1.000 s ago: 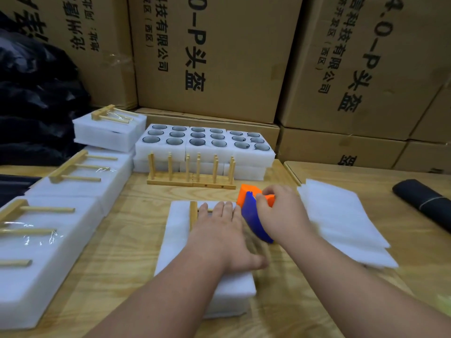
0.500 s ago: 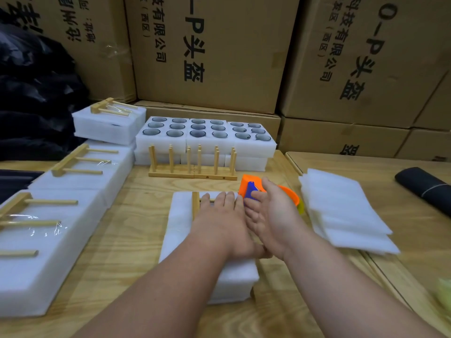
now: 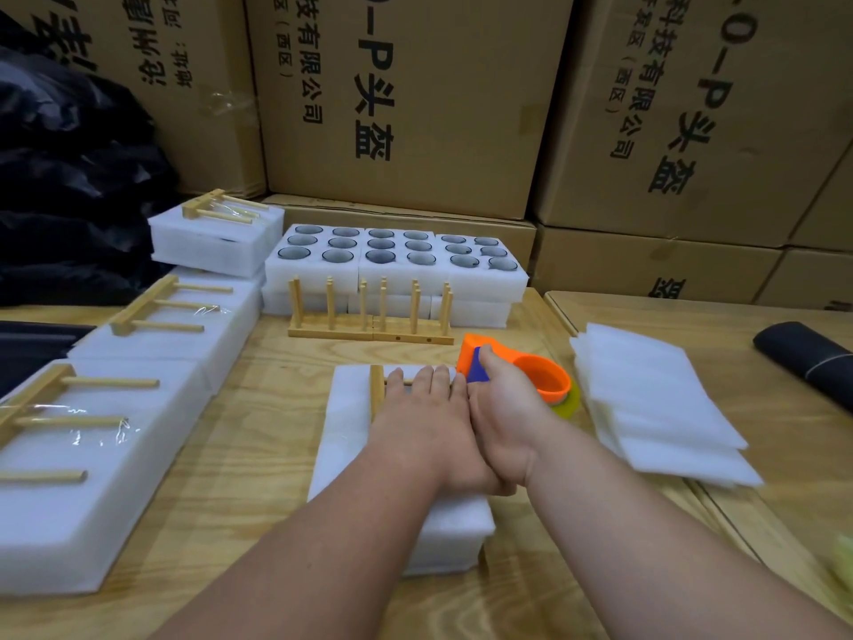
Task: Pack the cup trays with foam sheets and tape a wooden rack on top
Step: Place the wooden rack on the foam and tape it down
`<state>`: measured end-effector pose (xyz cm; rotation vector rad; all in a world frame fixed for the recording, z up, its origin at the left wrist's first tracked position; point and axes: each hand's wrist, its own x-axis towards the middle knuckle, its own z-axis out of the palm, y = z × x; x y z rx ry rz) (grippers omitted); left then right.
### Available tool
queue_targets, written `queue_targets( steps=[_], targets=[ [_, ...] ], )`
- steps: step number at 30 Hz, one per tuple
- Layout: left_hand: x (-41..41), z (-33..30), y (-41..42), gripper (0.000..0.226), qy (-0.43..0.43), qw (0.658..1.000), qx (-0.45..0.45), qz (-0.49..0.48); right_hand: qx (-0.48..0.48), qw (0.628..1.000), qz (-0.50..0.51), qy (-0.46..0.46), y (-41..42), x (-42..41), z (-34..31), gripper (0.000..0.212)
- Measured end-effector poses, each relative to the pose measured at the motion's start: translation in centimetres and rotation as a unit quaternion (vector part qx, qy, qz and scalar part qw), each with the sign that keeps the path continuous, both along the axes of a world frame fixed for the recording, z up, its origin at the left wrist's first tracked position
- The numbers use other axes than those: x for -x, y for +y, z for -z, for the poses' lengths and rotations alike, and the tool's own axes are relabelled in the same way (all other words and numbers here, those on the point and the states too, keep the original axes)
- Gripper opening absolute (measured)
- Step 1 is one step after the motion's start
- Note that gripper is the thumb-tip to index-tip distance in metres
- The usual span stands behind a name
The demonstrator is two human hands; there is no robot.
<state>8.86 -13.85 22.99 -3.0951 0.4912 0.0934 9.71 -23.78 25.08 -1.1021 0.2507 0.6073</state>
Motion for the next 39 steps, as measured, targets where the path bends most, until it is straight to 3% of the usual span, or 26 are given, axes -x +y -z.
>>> queue_targets(
  steps=[3, 9, 17, 19, 21, 24, 29, 33, 34, 36, 37, 39],
  targets=[
    [0.1, -0.1, 0.0, 0.133, 0.003, 1.000, 0.003, 0.001, -0.006, 1.000, 0.000, 0.001, -0.3, 0.0, 0.0, 0.085],
    [0.1, -0.2, 0.1, 0.136, 0.010, 1.000, 0.005, 0.001, 0.071, 0.997, -0.025, 0.022, -0.5, -0.5, -0.5, 0.079],
    [0.1, -0.1, 0.0, 0.137, 0.012, 1.000, 0.004, 0.002, 0.099, 0.995, 0.022, 0.021, -0.4, -0.5, 0.2, 0.073],
    [0.0, -0.1, 0.0, 0.134, 0.006, 1.000, 0.008, 0.001, 0.168, 0.985, 0.037, 0.020, -0.6, -0.7, 0.5, 0.071],
    [0.1, -0.1, 0.1, 0.125, -0.001, 1.000, 0.009, 0.005, 0.301, 0.949, 0.091, -0.036, -0.9, -1.1, 1.6, 0.058],
    [0.2, -0.2, 0.1, 0.113, -0.005, 1.000, 0.005, 0.018, 0.454, 0.852, 0.120, -0.232, -1.9, -1.1, 4.4, 0.042],
    [0.1, -0.4, 0.3, 0.127, 0.018, 1.000, 0.005, 0.024, 0.557, 0.751, 0.059, -0.349, -2.7, -0.8, 8.1, 0.024],
    [0.1, -0.6, 0.5, 0.126, 0.031, 0.999, 0.003, 0.025, 0.580, 0.722, 0.001, -0.376, -2.5, -0.6, 8.0, 0.003],
    [0.3, -0.8, 0.5, 0.123, 0.032, 0.999, 0.008, 0.028, 0.578, 0.720, -0.009, -0.384, -2.5, -0.4, 7.9, 0.007],
    [0.9, -1.4, 0.6, 0.110, 0.002, 0.996, 0.074, 0.046, 0.568, 0.718, -0.004, -0.402, -2.6, 0.0, 7.9, 0.016],
    [1.2, -1.9, 0.9, 0.099, -0.042, 0.985, 0.153, 0.063, 0.570, 0.711, 0.012, -0.412, -2.5, 0.3, 8.0, 0.013],
    [2.4, -2.9, 2.1, 0.069, -0.171, 0.912, 0.366, 0.076, 0.598, 0.694, 0.031, -0.399, -2.3, 0.5, 8.0, 0.007]
  ],
)
